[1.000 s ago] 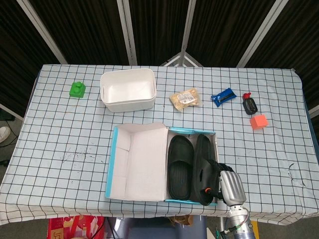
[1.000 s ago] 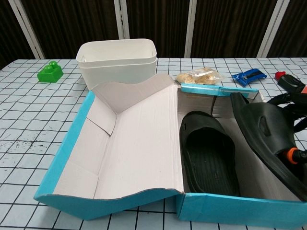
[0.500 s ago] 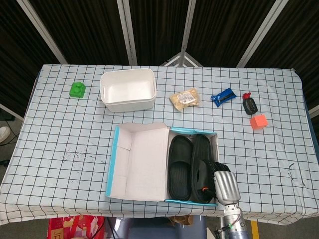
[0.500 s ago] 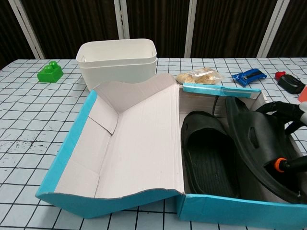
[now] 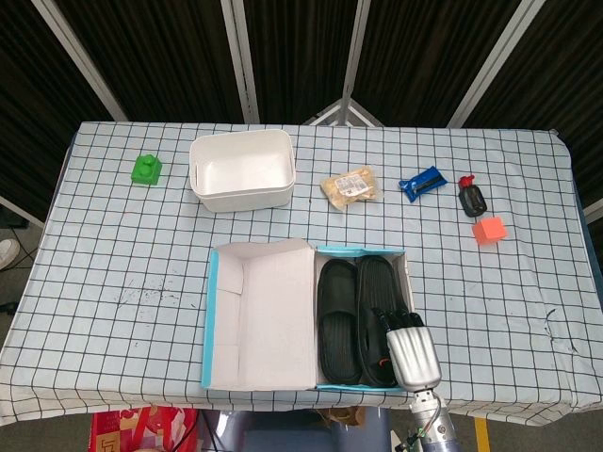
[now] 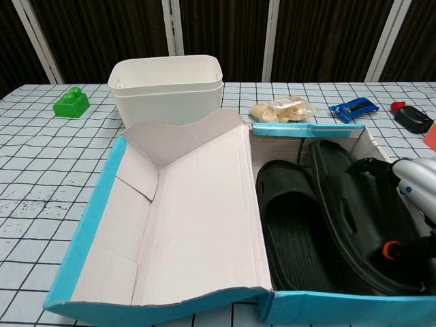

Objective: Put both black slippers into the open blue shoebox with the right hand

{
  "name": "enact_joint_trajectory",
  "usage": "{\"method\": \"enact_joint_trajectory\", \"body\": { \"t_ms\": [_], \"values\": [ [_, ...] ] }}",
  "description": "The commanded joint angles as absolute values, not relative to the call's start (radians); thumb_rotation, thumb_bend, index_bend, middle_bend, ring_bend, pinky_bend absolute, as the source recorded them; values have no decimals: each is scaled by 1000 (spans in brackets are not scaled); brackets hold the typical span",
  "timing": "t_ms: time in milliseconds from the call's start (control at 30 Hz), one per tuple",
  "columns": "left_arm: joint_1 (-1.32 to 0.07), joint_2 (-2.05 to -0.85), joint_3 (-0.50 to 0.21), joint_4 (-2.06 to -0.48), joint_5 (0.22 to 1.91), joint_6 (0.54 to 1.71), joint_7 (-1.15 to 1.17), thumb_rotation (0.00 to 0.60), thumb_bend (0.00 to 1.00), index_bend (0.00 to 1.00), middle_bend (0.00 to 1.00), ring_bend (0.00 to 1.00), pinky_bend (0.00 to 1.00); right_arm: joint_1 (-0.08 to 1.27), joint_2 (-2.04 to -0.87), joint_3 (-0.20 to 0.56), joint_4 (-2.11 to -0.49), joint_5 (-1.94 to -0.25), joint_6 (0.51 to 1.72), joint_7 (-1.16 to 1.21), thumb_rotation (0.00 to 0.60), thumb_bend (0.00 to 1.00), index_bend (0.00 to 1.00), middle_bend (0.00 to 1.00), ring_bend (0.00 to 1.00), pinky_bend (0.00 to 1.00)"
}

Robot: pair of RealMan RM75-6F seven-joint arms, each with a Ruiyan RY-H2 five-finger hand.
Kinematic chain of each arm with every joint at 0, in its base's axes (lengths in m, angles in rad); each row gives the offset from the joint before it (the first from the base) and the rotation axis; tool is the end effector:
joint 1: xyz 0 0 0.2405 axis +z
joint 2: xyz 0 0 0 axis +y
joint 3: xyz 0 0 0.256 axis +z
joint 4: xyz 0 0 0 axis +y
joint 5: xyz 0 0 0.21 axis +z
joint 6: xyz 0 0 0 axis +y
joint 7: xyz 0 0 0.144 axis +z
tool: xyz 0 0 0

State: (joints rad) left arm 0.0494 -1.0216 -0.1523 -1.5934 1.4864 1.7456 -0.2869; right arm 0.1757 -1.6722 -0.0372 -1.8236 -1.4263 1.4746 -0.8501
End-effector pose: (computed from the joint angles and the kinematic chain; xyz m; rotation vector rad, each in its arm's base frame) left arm -0.3172 0.1523 0.2404 -1.0784 -0.7916 -1.1704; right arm -0.1695 -0.1657 -0.0076 1.6029 -0.8698 0.8284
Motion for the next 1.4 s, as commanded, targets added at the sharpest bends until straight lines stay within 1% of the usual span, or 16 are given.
{"method": "enact_joint_trajectory", "body": {
  "t_ms": [33, 267, 533, 833, 900, 933, 1000, 1067, 1200, 1267, 1300, 1400],
  "values": [
    [50, -1021, -153, -1594, 1486, 1745, -288, 600, 447, 72, 0, 0, 16, 177, -1677, -38, -1838, -1398, 1455, -910, 600, 583, 551, 422, 351, 345],
    [49, -1021, -151, -1594, 1487, 1742, -286, 600, 447, 72, 0, 0, 16, 179, -1691, -34, -1837, -1361, 1445, -1014, 600, 583, 552, 422, 351, 345],
    [49, -1021, -151, -1594, 1486, 1742, -283, 600, 447, 72, 0, 0, 16, 187, -1722, 2, -1829, -1327, 1451, -1077, 600, 583, 552, 422, 351, 345],
    [48, -1023, -151, -1595, 1487, 1741, -275, 600, 447, 72, 0, 0, 16, 193, -1708, 20, -1882, -1315, 1463, -1107, 600, 582, 549, 422, 351, 345],
    [48, -1023, -151, -1595, 1487, 1742, -274, 600, 446, 72, 0, 0, 16, 193, -1699, 22, -1902, -1309, 1467, -1116, 600, 582, 517, 422, 347, 345],
    [48, -1023, -151, -1595, 1487, 1742, -274, 600, 446, 72, 0, 0, 16, 193, -1694, 21, -1911, -1307, 1469, -1122, 600, 579, 483, 422, 339, 345],
    [48, -1023, -151, -1596, 1487, 1742, -273, 600, 446, 72, 0, 0, 16, 194, -1685, 20, -1928, -1304, 1470, -1131, 600, 545, 416, 415, 311, 334],
    [48, -1024, -150, -1595, 1488, 1742, -272, 600, 446, 72, 0, 0, 16, 194, -1678, 19, -1942, -1295, 1469, -1137, 600, 496, 357, 387, 275, 298],
    [47, -1024, -149, -1596, 1490, 1741, -269, 600, 446, 72, 0, 0, 16, 197, -1661, 17, -1973, -1274, 1462, -1142, 600, 420, 257, 297, 206, 188],
    [47, -1025, -149, -1596, 1490, 1741, -268, 600, 447, 72, 0, 0, 16, 200, -1652, 15, -1991, -1258, 1455, -1145, 600, 368, 196, 236, 163, 131],
    [47, -1025, -149, -1597, 1490, 1741, -267, 600, 447, 72, 0, 0, 16, 201, -1648, 15, -1999, -1249, 1451, -1144, 600, 348, 175, 215, 152, 118],
    [47, -1025, -149, -1597, 1490, 1740, -266, 600, 447, 72, 0, 0, 16, 206, -1635, 15, -2019, -1230, 1441, -1137, 600, 245, 112, 154, 125, 90]
  ]
}}
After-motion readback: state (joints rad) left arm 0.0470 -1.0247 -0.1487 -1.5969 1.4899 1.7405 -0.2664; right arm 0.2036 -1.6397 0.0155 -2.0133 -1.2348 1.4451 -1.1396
